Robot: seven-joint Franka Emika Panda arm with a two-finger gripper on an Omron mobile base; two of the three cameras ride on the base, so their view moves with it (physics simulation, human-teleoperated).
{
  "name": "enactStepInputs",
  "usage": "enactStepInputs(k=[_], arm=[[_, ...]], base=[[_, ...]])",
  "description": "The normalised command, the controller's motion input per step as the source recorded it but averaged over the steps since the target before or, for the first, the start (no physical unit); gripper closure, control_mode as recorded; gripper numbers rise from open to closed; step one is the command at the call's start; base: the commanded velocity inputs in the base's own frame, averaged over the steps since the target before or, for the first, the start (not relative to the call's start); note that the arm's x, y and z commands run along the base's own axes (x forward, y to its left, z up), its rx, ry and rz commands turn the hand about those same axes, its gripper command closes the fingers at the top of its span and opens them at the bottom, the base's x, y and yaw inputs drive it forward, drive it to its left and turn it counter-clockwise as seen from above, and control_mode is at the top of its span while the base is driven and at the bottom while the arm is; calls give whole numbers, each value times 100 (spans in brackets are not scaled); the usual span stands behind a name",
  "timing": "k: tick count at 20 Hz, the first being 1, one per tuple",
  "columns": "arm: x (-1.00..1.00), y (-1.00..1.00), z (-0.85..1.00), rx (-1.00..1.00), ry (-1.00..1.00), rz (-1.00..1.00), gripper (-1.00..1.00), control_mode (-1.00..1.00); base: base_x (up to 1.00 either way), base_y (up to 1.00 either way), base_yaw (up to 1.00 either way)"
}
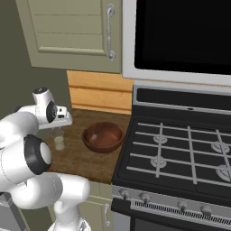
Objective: Grab a lemon wedge from the fridge and one ice cube from the ice bowl, and put them in the glass of lemonade.
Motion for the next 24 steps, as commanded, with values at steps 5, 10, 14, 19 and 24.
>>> enactStepInputs(k=[5,10,14,19,24], arm=[[-5,0,-3,0,-7,0,100,-100],[-7,0,2,1,-6,0,100,-100],[-8,0,0,4,-1,1,100,-100],[-9,0,1,3,-2,1,100,-100],[0,0,0,0,0,0,-100,-100]], base=[[0,0,0],[0,0,0],[0,0,0],[0,0,0],[0,0,0]])
